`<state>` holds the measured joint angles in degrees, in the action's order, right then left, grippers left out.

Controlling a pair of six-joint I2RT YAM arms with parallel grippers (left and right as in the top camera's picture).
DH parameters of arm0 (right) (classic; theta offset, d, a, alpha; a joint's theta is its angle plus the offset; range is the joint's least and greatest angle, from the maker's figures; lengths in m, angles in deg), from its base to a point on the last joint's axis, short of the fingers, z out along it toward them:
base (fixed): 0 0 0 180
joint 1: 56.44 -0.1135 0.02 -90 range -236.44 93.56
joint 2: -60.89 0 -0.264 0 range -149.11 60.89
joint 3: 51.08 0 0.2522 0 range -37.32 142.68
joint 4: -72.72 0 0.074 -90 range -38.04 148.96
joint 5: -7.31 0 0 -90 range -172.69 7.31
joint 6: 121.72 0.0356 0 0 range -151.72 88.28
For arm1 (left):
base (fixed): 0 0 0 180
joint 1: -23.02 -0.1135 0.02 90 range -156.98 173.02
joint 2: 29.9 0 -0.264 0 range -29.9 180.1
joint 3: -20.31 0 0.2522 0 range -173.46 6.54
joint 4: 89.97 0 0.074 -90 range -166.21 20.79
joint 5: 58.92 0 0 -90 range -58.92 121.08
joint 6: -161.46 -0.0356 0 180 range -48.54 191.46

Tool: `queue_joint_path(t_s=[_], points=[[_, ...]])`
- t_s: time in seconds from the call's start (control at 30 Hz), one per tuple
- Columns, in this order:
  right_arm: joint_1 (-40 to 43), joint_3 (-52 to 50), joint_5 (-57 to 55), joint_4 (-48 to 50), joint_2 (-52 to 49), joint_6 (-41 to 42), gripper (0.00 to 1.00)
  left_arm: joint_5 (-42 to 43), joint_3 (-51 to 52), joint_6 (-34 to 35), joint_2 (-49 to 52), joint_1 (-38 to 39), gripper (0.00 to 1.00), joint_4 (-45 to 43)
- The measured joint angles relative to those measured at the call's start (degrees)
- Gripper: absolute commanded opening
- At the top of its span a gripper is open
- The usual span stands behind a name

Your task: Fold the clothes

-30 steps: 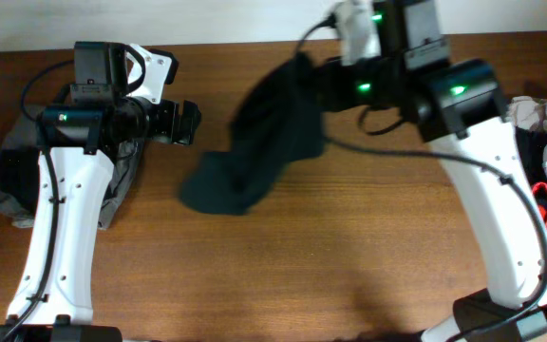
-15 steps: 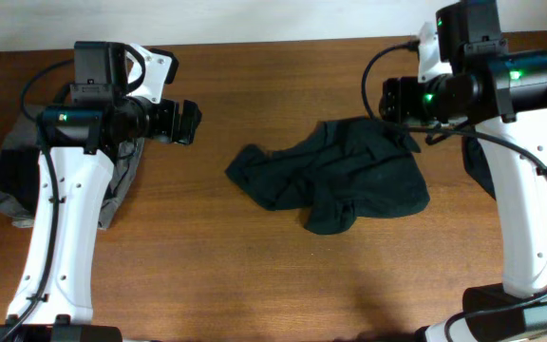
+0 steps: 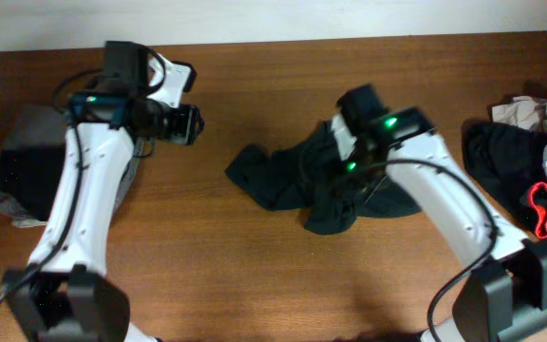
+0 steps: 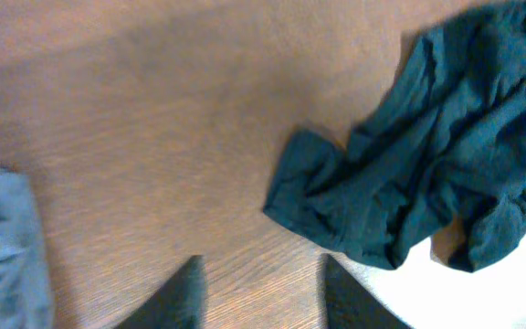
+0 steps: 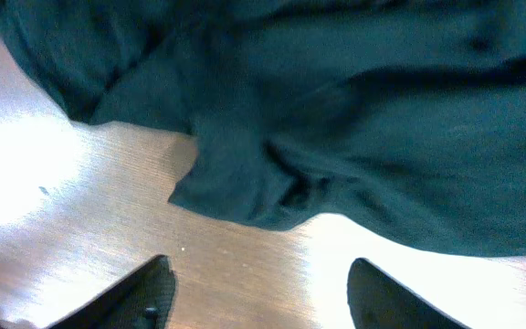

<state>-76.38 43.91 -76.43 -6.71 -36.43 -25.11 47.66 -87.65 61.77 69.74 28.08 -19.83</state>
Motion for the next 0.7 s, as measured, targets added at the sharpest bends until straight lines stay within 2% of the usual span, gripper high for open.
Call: queue_joint_path(t_s=[0.03, 0.13, 0.27, 0.4, 0.7], points=[[-1.05, -1.84, 0.07, 0.74, -0.04, 0.02, 0.58, 0.15, 0.02, -0.09, 1.31, 0.52, 0.15, 0.0], [-3.89, -5.64, 0.28, 3.52, -0.13, 0.44, 0.57, 0.76, 0.02, 0.13, 5.22, 2.14, 0.06, -0.02], [-6.88, -8.09, 0.2, 7.69, -0.13, 1.07, 0.57, 1.05, 0.07, 0.09, 10.16, 4.33, 0.05, 0.0], [-9.75, -11.41, -3.34, 12.15, -0.13, 5.09, 0.57, 1.27, 0.22, 0.09, 13.38, 5.95, 0.06, 0.2], [-10.91, -19.37, -7.54, 19.32, -0.13, 12.39, 0.58, 1.44, 0.33, 0.09, 13.84, 6.56, 0.09, 0.61]])
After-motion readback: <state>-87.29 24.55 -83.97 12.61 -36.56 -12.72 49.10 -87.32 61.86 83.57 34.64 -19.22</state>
